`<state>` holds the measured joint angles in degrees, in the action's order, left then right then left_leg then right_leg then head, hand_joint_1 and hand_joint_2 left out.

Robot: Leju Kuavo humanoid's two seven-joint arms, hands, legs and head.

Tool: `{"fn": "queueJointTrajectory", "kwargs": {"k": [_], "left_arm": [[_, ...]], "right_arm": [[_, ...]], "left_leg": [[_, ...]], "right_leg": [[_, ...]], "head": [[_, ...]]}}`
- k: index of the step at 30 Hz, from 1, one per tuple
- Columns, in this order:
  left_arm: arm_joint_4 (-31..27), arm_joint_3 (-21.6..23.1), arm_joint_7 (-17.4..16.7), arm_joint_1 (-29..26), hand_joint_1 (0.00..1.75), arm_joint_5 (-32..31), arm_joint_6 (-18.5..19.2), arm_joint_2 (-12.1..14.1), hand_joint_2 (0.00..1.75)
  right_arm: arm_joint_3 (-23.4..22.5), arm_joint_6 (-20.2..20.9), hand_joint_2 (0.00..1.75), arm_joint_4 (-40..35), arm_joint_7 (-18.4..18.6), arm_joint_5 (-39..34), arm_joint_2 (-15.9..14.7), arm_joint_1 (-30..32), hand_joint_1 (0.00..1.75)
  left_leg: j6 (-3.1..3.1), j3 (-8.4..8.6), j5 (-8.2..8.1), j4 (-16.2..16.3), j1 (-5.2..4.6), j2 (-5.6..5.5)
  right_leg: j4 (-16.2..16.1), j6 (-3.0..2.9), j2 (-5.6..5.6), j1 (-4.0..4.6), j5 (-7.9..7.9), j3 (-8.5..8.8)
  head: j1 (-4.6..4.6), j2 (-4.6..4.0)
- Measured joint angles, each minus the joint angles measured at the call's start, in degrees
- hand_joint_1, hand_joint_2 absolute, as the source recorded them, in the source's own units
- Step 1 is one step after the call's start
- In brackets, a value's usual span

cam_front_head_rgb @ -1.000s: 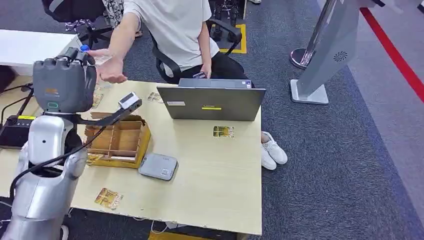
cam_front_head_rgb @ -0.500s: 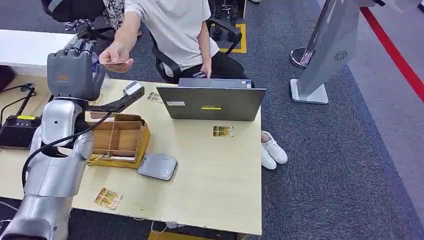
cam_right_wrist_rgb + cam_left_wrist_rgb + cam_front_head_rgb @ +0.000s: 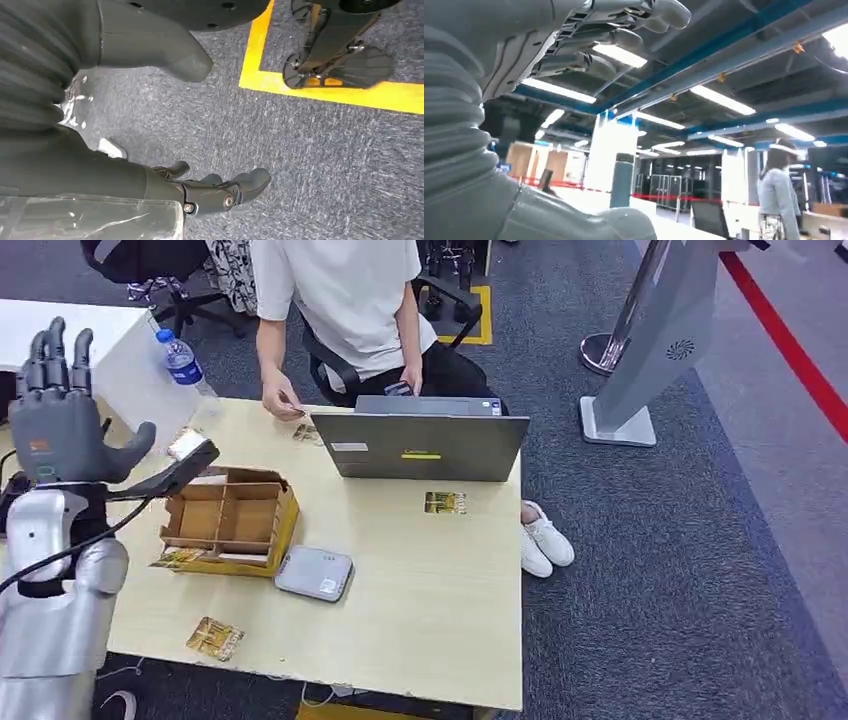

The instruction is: Pass the card to the sensor for recognition and then transmit it.

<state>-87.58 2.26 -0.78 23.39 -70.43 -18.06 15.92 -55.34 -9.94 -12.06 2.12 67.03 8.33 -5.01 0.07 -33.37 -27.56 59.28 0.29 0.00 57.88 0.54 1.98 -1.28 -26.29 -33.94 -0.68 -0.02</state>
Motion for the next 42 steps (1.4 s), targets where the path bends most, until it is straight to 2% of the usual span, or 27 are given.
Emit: {"fn": "queueJointTrajectory", "kwargs": {"k": [3,6,8,9,13,15,17,19,20,23,24,25,26,27,29,30,33,37,42], "left_arm": [[0.5,-9.5,5.3,-4.0,0.0,7.6,-2.0,5.0,1.75],[3.0,-17.8,8.3,-6.0,0.0,9.9,-5.2,8.6,1.75],[6.7,-23.4,11.5,-8.7,0.0,14.2,-7.4,12.3,1.75],[9.6,-27.8,14.6,-10.0,0.0,17.3,-8.4,14.4,1.75],[21.1,-42.6,19.5,-12.8,0.0,27.3,-9.7,18.8,1.75],[27.9,-48.8,21.4,-13.4,0.0,32.7,-6.7,20.7,1.75],[35.8,-55.0,21.2,-13.4,0.0,39.1,-0.5,21.8,1.75],[42.7,-60.1,20.8,-13.3,0.0,42.6,4.5,21.8,1.75],[45.7,-62.0,20.5,-13.4,0.0,43.8,5.9,21.4,0.0],[53.8,-66.8,18.6,-14.1,0.0,49.0,12.0,19.1,0.0],[55.8,-68.2,17.4,-14.4,0.0,51.0,15.1,17.3,0.0],[58.7,-70.4,15.3,-14.6,0.0,53.9,19.8,15.4,0.0],[60.7,-72.4,13.1,-15.0,0.0,55.7,23.0,13.4,0.0],[62.3,-73.6,11.8,-15.5,0.0,55.9,24.7,11.6,0.0],[65.4,-74.7,8.6,-16.4,0.0,55.3,27.6,7.5,0.0],[66.6,-74.8,7.8,-16.6,0.0,55.0,28.1,5.6,1.75],[69.0,-74.9,6.0,-17.0,0.0,53.1,28.3,0.7,1.75],[70.7,-74.7,4.9,-17.2,0.0,49.3,28.3,-4.1,1.75],[71.5,-71.9,5.1,-17.3,0.0,43.8,28.1,-7.5,1.75]], "right_arm": [[-1.0,0.0,1.75,0.0,0.0,-1.2,0.0,0.2,0.0],[-1.5,0.0,1.75,0.0,0.6,-1.9,-0.3,0.2,0.0],[-2.1,-0.1,1.75,0.0,0.9,-2.4,-0.5,0.0,0.0],[-2.6,-0.3,1.75,0.0,0.9,-2.8,-0.6,0.0,0.0],[-3.6,-0.7,1.75,0.0,0.6,-3.3,-1.1,0.3,0.0],[-3.9,-0.7,1.75,0.0,0.4,-3.5,-1.3,0.1,0.0],[-4.1,-0.3,1.75,0.0,0.5,-3.9,-1.5,0.0,0.0],[-4.3,1.4,1.75,0.0,1.4,-4.3,-1.6,-0.1,0.0],[-4.4,2.5,1.75,0.0,1.9,-4.4,-1.7,-0.2,0.0],[-4.5,4.3,1.75,0.0,2.9,-4.0,-1.7,-0.6,0.0],[-4.5,4.5,1.75,0.0,3.2,-3.8,-1.7,-0.7,0.0],[-4.5,4.7,1.75,0.0,3.2,-3.5,-1.7,-0.9,0.0],[-4.5,4.7,1.75,0.0,3.3,-3.3,-1.7,-1.1,0.0],[-4.5,4.6,1.75,0.0,3.3,-2.8,-1.7,-1.3,0.0],[-4.2,3.6,1.75,0.0,3.2,-1.7,-1.7,-1.7,0.0],[-3.9,3.3,1.75,0.0,3.2,-1.4,-1.7,-2.0,0.0],[-3.5,2.8,1.75,0.0,3.0,-0.7,-1.4,-2.7,0.0],[-2.5,3.0,1.75,0.0,2.4,-0.9,-1.0,-3.0,0.0],[-2.1,4.2,1.75,0.0,1.2,-2.6,-0.8,-2.9,0.0]], "left_leg": [[-0.02,-0.03,0.0,0.0,0.04,0.2],[-0.05,-0.14,0.03,0.0,0.05,0.09],[-0.14,-0.11,-0.03,-0.1,0.07,0.19],[-0.27,-0.02,-0.12,-0.1,0.07,0.41],[-0.26,-0.06,-0.11,-0.1,0.1,0.46],[-0.25,-0.12,-0.11,-0.1,0.1,0.3],[-0.25,-0.12,-0.12,-0.1,0.09,0.17],[-0.24,-0.13,-0.11,-0.1,0.05,0.0],[-0.24,-0.14,-0.11,-0.1,0.05,-0.1],[-0.22,-0.11,-0.1,-0.1,0.02,-0.21],[-0.2,-0.1,-0.09,-0.1,-0.02,-0.21],[-0.13,-0.09,-0.05,-0.1,-0.18,-0.26],[-0.08,-0.06,-0.06,-0.1,-0.25,-0.24],[-0.06,-0.06,-0.05,0.0,-0.22,-0.22],[-0.02,-0.14,-0.04,0.0,-0.14,-0.23],[0.0,-0.15,-0.04,0.0,-0.17,-0.25],[0.08,-0.15,-0.05,0.0,-0.21,-0.24],[0.08,-0.15,-0.05,0.1,-0.2,-0.25],[0.08,-0.13,-0.05,0.1,-0.18,-0.24]], "right_leg": [[0.0,-0.04,0.22,0.02,-0.01,-0.15],[0.0,-0.05,0.17,0.02,-0.03,-0.17],[0.1,-0.14,0.24,0.02,-0.08,-0.11],[0.1,-0.2,0.43,0.02,-0.09,-0.2],[0.0,-0.25,0.51,0.04,-0.08,-0.3],[0.0,-0.2,0.38,0.04,-0.14,-0.27],[0.0,-0.14,0.26,0.04,-0.2,-0.24],[0.0,-0.14,0.09,0.02,-0.21,-0.21],[0.0,-0.13,-0.03,0.02,-0.22,-0.18],[0.0,-0.14,-0.12,0.0,-0.23,-0.08],[-0.1,-0.12,-0.13,-0.02,-0.21,-0.04],[-0.1,-0.08,-0.21,-0.19,-0.19,-0.02],[-0.1,-0.05,-0.2,-0.25,-0.21,-0.04],[-0.1,-0.05,-0.19,-0.22,-0.21,-0.05],[-0.2,0.04,-0.2,-0.19,-0.13,-0.02],[-0.2,0.08,-0.21,-0.2,-0.1,-0.02],[-0.2,0.16,-0.21,-0.22,-0.05,0.0],[-0.2,0.18,-0.23,-0.21,-0.04,0.0],[-0.2,0.18,-0.22,-0.19,-0.04,-0.02]], "head": [[-0.02,0.0],[-0.02,0.0],[0.11,0.0],[0.07,0.0],[-0.04,0.0],[-0.02,0.0],[-0.02,0.0],[-0.07,0.0],[-0.02,0.0],[-0.02,0.0],[0.0,0.0],[0.07,0.0],[-0.13,0.0],[-0.33,0.0],[-0.02,0.0],[-0.02,0.0],[0.04,0.0],[0.07,0.0],[0.07,0.0]]}}
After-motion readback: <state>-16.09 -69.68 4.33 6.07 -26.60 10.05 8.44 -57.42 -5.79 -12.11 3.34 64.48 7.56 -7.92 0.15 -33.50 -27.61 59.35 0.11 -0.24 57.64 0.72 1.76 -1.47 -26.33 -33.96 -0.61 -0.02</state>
